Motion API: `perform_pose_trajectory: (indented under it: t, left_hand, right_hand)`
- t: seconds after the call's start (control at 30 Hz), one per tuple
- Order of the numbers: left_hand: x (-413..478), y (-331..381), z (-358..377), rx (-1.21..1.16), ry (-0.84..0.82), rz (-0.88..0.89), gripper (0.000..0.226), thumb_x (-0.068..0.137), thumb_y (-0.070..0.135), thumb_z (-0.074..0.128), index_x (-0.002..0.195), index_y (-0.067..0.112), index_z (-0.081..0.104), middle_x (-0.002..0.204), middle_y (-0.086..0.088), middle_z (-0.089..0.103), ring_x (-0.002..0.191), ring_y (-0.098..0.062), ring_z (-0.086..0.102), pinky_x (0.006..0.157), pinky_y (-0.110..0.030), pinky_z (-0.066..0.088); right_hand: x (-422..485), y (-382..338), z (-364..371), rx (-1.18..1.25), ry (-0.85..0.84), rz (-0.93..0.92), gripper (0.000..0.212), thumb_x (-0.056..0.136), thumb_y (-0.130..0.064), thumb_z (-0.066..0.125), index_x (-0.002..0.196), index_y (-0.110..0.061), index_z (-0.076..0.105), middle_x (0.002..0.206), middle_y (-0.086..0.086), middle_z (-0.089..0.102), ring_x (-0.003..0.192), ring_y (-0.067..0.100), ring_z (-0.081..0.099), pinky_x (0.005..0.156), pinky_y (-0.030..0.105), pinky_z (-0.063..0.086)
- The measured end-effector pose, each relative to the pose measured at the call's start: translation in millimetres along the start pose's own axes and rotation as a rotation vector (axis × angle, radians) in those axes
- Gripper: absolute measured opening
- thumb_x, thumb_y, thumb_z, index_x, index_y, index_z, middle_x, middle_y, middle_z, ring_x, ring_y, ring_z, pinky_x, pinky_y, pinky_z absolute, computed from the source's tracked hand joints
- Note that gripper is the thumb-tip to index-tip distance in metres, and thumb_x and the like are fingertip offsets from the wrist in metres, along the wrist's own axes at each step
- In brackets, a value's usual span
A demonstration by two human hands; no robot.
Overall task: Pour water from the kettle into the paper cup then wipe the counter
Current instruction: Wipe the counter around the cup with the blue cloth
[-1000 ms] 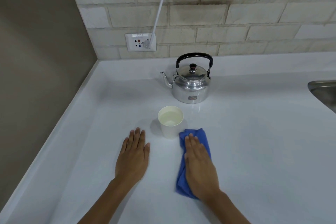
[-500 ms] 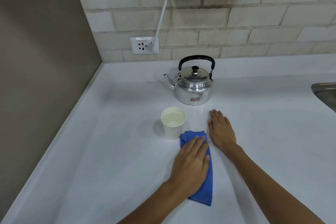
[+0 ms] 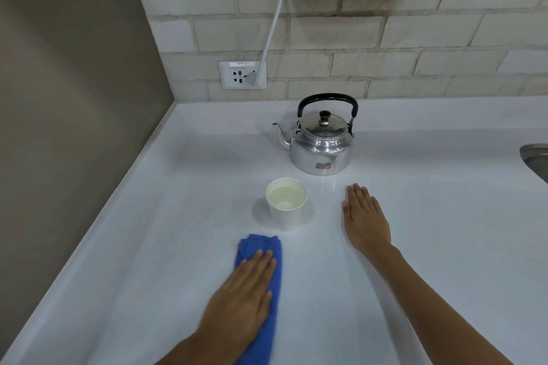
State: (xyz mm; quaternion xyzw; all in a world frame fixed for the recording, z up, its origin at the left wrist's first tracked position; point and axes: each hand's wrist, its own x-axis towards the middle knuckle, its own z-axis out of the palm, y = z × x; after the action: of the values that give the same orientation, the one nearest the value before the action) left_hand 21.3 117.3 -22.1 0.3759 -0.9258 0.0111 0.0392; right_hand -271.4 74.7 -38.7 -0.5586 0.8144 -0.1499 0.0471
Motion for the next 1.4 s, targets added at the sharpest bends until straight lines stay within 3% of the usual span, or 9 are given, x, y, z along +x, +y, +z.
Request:
perform_pose_trajectory:
  t: [0.2,0.33,0.57,0.73,0.9,1.0,1.13,1.23,1.4]
  left_hand:
    - [39,-61,-4,-0.066,0.150,-0.188,0.075,0.093,0.042,-0.004,0.130,-0.005,0.041,0.139,-0.018,0.045,0.128,-0.034,0.043,0.103,-0.007,-0.019]
    - [104,-64,8,-0.187,0.073,-0.343,0.049,0.099,0.023,0.013,0.142,0.000,0.009,0.155,-0.014,0.007,0.144,-0.023,0.004,0.115,-0.024,-0.008]
    - [72,-64,29,-0.313,0.224,-0.170,0.050,0.099,0.027,0.028,0.143,0.011,0.013,0.154,-0.002,0.010,0.142,-0.014,0.001,0.103,-0.005,-0.021]
    - [106,-106,24,-0.250,0.198,-0.387,0.051,0.099,0.027,0.030,0.144,0.009,0.014,0.156,-0.012,0.003,0.143,-0.026,-0.003,0.118,-0.035,-0.001]
    - [185,-104,18,-0.255,0.165,-0.474,0.047,0.098,0.017,0.029,0.140,-0.004,0.020,0.153,-0.021,0.013,0.142,-0.031,0.006,0.117,-0.040,0.002]
    - [211,-92,21,-0.331,0.137,-0.367,0.048,0.098,0.016,0.030,0.140,-0.003,0.018,0.154,-0.019,0.013,0.143,-0.028,0.006,0.117,-0.039,0.001]
    - [193,-108,28,-0.492,0.090,-0.094,0.049,0.099,0.021,0.035,0.143,0.007,0.019,0.155,-0.006,0.013,0.143,-0.017,0.005,0.113,-0.022,-0.003]
    - [194,-135,24,-0.426,0.043,0.049,0.049,0.098,0.022,0.036,0.143,0.012,0.020,0.155,-0.001,0.014,0.142,-0.010,0.005,0.114,-0.019,-0.001]
    - [231,-161,12,-0.276,-0.039,0.013,0.047,0.100,0.024,0.030,0.144,0.013,0.017,0.156,-0.003,0.011,0.143,-0.014,0.005,0.116,-0.024,0.001]
  right_hand:
    - [0,-2,2,-0.028,0.001,0.007,0.048,0.100,-0.025,0.016,0.144,-0.007,0.007,0.156,0.009,0.009,0.144,0.020,0.004,0.118,0.035,0.005]
    - [0,-3,3,-0.037,0.005,0.008,0.048,0.100,-0.024,0.016,0.144,-0.007,0.007,0.156,0.009,0.010,0.144,0.021,0.004,0.118,0.036,0.005]
    - [0,-1,3,-0.007,0.026,-0.011,0.048,0.100,-0.024,0.020,0.144,-0.008,0.012,0.156,0.008,0.014,0.143,0.020,0.007,0.118,0.035,0.007]
    - [-1,-3,3,-0.040,0.037,-0.006,0.048,0.100,-0.024,0.020,0.144,-0.007,0.010,0.156,0.009,0.013,0.143,0.021,0.007,0.118,0.035,0.007]
    - [0,-5,4,-0.064,0.047,0.003,0.049,0.099,-0.024,0.019,0.144,-0.007,0.009,0.156,0.009,0.012,0.143,0.021,0.006,0.118,0.035,0.007]
    - [1,-5,5,-0.072,0.052,0.006,0.049,0.099,-0.025,0.017,0.144,-0.009,0.006,0.156,0.006,0.009,0.144,0.018,0.004,0.118,0.033,0.005]
    - [1,-3,5,-0.051,0.029,0.007,0.049,0.099,-0.026,0.016,0.144,-0.011,0.002,0.157,0.004,0.004,0.143,0.016,0.000,0.118,0.031,0.002]
    - [1,-4,4,-0.037,0.019,0.011,0.049,0.099,-0.026,0.015,0.144,-0.013,0.000,0.157,0.002,0.002,0.143,0.014,-0.003,0.117,0.030,-0.001]
    - [0,-4,5,-0.033,0.033,0.016,0.049,0.099,-0.026,0.015,0.144,-0.014,-0.002,0.156,0.001,0.001,0.143,0.013,-0.005,0.116,0.028,-0.004]
